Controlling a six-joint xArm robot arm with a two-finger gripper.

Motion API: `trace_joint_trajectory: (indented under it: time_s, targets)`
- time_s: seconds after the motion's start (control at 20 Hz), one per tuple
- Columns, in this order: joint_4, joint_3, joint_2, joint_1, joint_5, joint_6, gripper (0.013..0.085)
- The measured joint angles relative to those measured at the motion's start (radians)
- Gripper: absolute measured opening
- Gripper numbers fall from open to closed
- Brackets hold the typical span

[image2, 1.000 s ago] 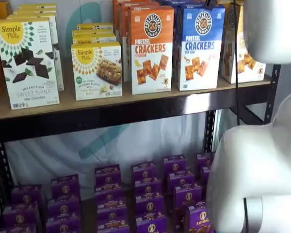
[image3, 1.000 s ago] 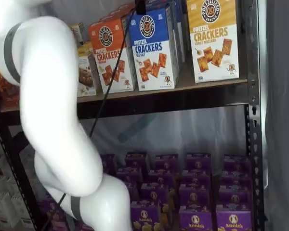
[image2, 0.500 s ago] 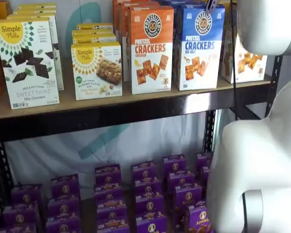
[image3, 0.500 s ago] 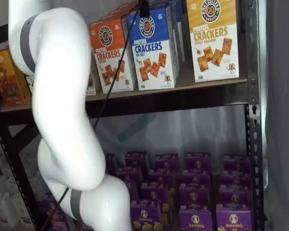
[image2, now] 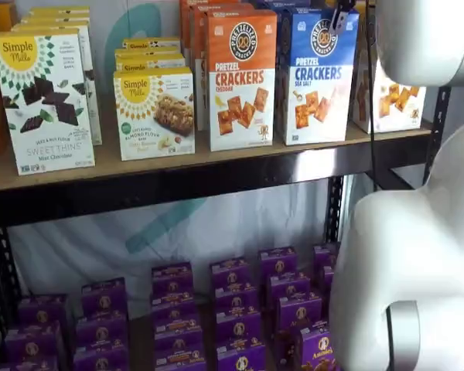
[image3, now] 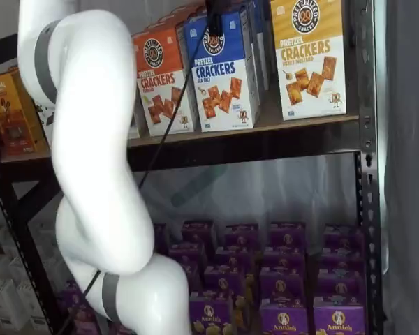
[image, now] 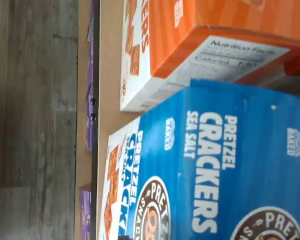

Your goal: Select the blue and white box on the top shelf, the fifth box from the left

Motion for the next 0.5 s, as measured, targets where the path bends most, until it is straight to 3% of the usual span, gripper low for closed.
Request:
trace_joint_trajectory:
  time_s: [0.5]
  targets:
    - [-0.029,0.031,0.003,0.015,0.004,0.001,0.085]
